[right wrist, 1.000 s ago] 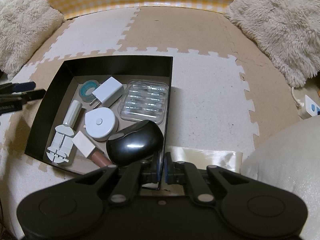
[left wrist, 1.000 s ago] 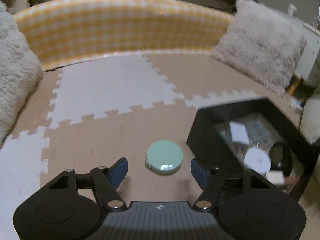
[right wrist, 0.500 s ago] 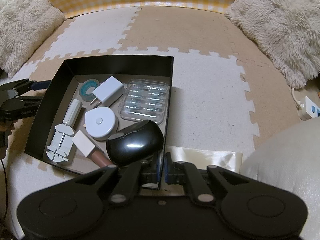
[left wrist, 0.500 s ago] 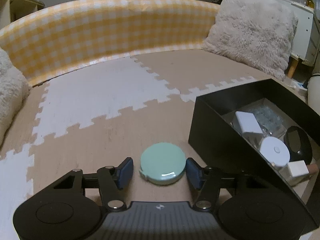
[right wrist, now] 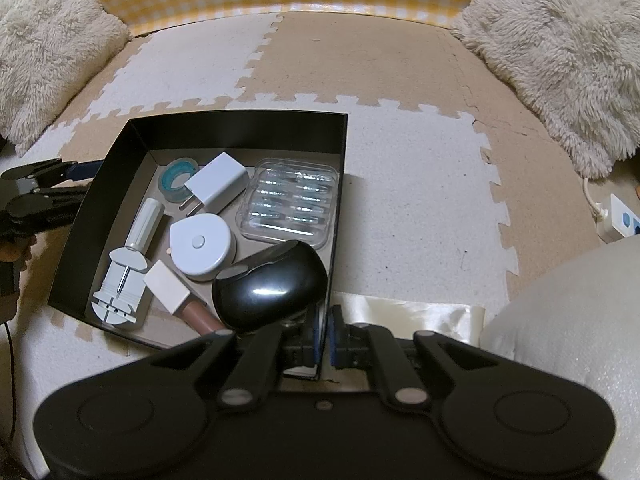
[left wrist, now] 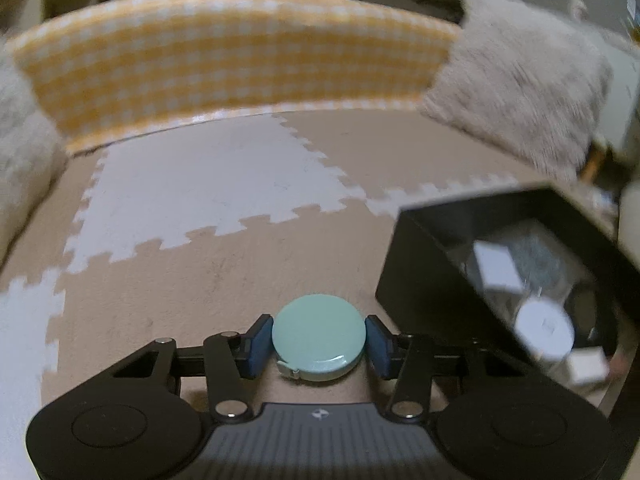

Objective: Organize rigid objects
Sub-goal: 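Carry the mint-green case into the black box and release it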

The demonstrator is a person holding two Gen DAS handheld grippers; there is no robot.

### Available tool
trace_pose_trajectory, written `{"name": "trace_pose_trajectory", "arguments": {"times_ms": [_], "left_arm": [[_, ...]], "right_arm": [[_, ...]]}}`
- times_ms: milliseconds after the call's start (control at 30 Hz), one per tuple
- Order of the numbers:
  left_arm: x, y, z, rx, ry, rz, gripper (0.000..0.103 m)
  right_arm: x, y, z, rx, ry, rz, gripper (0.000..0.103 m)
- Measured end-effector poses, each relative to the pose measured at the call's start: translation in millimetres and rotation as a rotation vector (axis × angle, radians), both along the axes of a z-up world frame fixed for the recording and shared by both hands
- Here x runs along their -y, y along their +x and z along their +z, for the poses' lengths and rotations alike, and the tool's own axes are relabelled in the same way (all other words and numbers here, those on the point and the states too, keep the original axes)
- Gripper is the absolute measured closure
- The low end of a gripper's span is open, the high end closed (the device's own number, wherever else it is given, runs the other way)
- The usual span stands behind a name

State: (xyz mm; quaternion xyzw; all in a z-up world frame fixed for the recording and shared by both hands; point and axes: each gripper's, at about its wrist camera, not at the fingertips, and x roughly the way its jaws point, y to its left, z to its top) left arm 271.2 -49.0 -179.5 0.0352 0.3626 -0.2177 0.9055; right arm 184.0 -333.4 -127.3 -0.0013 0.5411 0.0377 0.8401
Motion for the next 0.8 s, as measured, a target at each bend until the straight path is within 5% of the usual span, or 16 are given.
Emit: {"name": "trace_pose_trajectory", "arguments": {"times_ms": [167, 333, 567, 800], "left_arm": [[1.5, -4.6, 36.2, 0.064, -0.075, 0.021, 0.053], [29.2, -16.0, 70.9, 0.124, -0.098, -0.066, 0.053], [77.2, -34.6, 71.4, 0.152, 0.024, -0.206, 0.053], [90.5, -34.4, 44.5, 0.138, 0.146, -0.213, 0.052]], "right_arm": [[0.2, 0.0, 0.0, 0.0, 0.001, 0.0, 0.098], [0.1, 0.0, 0.0, -0.001, 0.002, -0.001, 0.098], [0.2, 0.1, 0.0, -0.001, 0.0, 0.0, 0.098], [0.5, -0.3, -0.3, 0.0, -0.003, 0.002, 0.098]]}}
